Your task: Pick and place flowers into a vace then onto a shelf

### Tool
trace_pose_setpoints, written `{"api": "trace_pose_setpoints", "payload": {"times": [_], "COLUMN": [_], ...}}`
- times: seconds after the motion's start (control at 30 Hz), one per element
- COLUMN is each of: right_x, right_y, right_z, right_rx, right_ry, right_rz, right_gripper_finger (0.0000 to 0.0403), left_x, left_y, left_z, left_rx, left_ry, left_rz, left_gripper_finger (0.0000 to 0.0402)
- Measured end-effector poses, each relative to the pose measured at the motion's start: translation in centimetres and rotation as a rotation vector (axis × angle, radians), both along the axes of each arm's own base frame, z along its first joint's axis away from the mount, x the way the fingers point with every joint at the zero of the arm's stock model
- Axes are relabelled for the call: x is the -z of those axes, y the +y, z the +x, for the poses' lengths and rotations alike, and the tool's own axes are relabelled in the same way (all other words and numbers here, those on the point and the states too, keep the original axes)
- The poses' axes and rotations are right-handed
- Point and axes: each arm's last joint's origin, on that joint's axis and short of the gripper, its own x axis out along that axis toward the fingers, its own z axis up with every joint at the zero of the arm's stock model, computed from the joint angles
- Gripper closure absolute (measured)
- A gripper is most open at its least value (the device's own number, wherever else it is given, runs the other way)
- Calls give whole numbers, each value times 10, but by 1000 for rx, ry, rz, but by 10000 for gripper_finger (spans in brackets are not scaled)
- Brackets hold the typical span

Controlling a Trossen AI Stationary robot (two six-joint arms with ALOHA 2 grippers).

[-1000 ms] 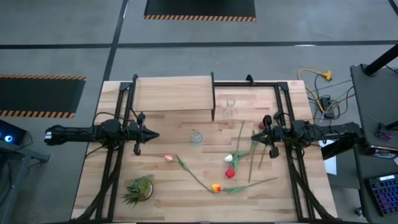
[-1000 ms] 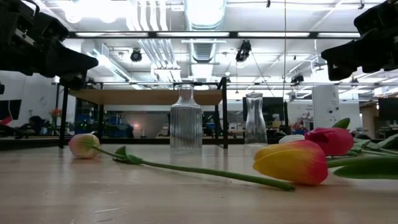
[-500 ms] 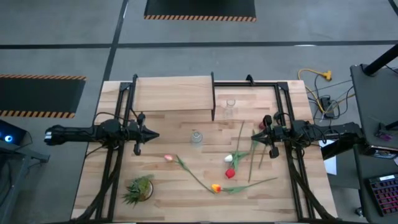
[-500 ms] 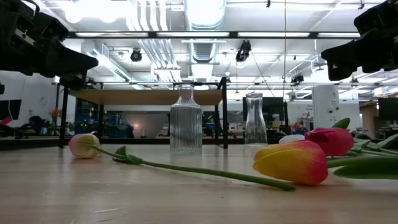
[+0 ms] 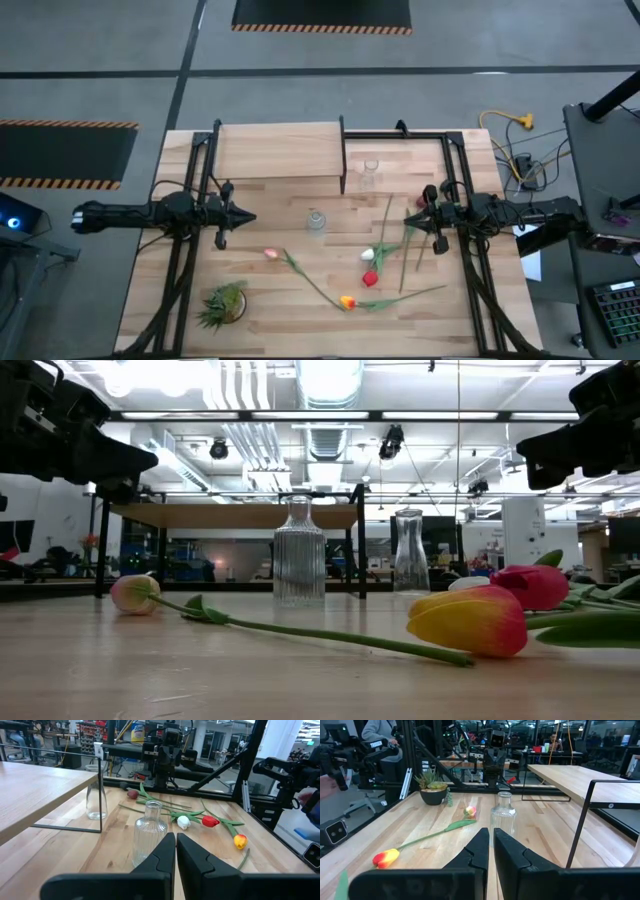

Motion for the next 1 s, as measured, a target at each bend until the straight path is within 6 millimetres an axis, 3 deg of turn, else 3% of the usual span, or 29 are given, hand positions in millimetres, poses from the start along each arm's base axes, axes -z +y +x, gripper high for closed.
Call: {"api": "trace_pose_setpoints", "payload": {"times": [0.4, 0.8, 1.0], "right_x": [-4, -13, -18], "right_y": [0, 0, 0], "right_z": [0, 0, -1], "right_rx": [2, 4, 4], "right_ry": [-37, -143, -191], "right_rz": [5, -58, -1], "right_gripper_finger": [385, 385, 385], "left_x": [0, 0, 0], "left_y": [0, 0, 0], "left_z": [0, 0, 0], "left_rx": [9, 9, 9], "left_ry": [-2, -3, -4], "left_rz": [130, 131, 131], "left_gripper_finger": [402, 402, 402]}}
